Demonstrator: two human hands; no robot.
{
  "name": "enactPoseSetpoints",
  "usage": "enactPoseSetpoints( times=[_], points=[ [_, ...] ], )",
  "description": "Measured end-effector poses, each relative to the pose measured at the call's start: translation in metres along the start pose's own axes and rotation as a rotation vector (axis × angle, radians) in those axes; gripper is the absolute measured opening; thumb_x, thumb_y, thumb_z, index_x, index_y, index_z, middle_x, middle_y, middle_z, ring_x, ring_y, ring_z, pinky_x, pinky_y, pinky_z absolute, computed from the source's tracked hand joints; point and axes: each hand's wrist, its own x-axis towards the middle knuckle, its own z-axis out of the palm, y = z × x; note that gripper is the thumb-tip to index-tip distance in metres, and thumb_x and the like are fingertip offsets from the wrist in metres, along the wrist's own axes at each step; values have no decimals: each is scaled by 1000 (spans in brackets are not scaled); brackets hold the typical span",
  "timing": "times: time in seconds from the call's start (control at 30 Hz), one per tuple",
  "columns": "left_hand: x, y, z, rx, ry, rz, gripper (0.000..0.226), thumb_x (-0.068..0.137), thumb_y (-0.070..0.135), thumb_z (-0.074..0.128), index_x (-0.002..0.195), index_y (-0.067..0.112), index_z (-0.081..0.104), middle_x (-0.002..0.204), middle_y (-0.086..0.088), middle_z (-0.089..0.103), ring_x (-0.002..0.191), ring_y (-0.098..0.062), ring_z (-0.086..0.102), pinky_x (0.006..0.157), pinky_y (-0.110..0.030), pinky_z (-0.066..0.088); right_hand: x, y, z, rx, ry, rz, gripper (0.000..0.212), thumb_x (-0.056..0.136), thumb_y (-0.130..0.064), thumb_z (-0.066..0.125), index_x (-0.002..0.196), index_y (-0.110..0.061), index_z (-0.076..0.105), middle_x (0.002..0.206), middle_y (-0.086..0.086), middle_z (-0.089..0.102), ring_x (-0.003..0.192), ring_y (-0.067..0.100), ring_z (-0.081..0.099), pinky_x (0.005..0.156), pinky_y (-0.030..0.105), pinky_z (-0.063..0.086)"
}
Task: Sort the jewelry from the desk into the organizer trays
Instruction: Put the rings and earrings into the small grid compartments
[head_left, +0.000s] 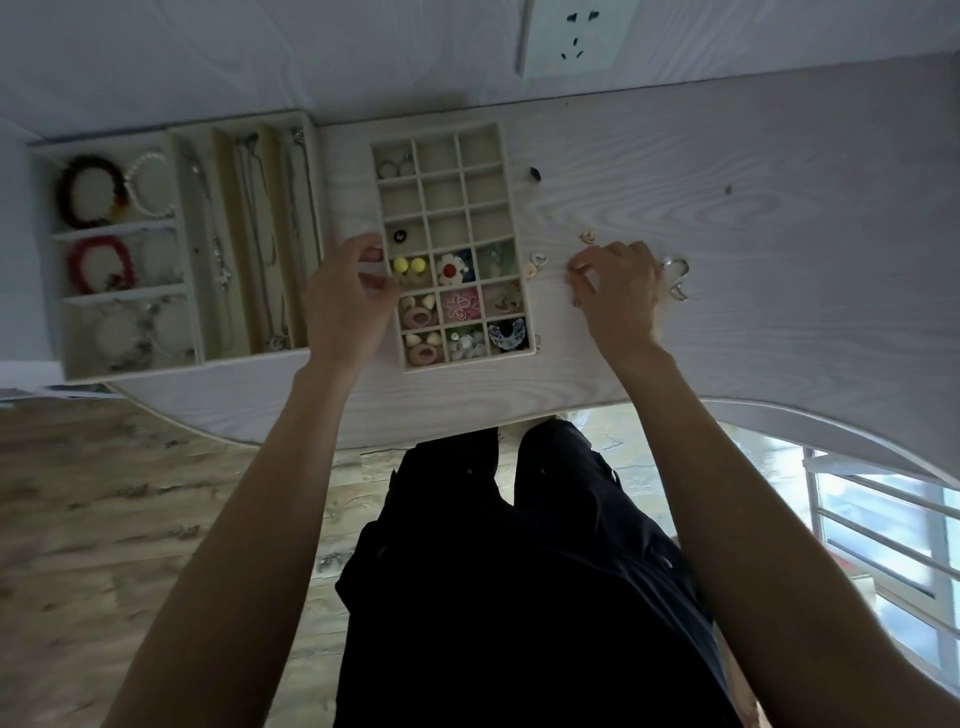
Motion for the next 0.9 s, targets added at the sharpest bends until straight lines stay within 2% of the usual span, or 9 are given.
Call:
enactPoseSetpoints(
  times=[0.13,0.23,0.3,0.4,0.5,0.63,0.77,0.9],
  points=[
    [2,-3,1,-44,8,-3,44,87,13,65,129,15,54,120,0,62,80,-5,59,69,-7,42,0,-10,-5,144,73,-39,5,80,-14,67,81,-13,72,85,5,69,84,27,57,69,26,33],
    [3,-6,1,-95,4,6,42,87,12,64,127,14,55,117,2,62,87,-4,59,70,0,40,6,-43,-11,358,39,-74,6,85,-13,63,85,-11,69,83,-1,70,76,11,62,68,24,46],
    [5,-10,1,-148,6,7,39,87,12,63,125,15,56,113,5,61,86,3,58,72,-1,40,15,-74,-9,405,-11,-100,4,85,-14,64,87,-13,68,80,-5,69,72,5,61,68,21,50],
    [10,-15,0,-271,9,16,37,86,10,61,122,14,57,105,9,59,86,10,56,72,-2,42,29,-111,8,367,-74,-189,7,81,-13,67,87,-13,65,81,-4,66,71,8,59,68,26,53],
    [15,-18,3,-329,11,23,35,85,8,60,120,14,58,104,5,61,89,1,60,75,-9,47,38,-131,26,298,-140,-274,9,79,-8,65,88,-11,64,87,4,66,76,21,62,69,42,54],
    [18,-19,3,-331,12,36,39,83,5,61,120,16,59,103,7,60,86,-6,62,79,-20,52,39,-136,39,188,-197,-308,20,83,-6,55,97,-15,65,96,8,66,83,28,63,71,43,52],
    [20,-21,3,-322,-2,50,39,85,8,64,123,16,58,104,9,57,84,1,58,82,-22,52,31,-130,34,144,-94,-349,30,81,0,48,97,-15,69,95,6,69,87,29,61,68,37,51],
    [21,-24,4,-294,13,82,39,84,9,65,122,14,59,106,6,58,83,2,56,82,-25,53,27,-123,26,130,65,-380,18,79,0,55,86,-9,70,89,7,67,85,29,60,70,32,46]
  ],
)
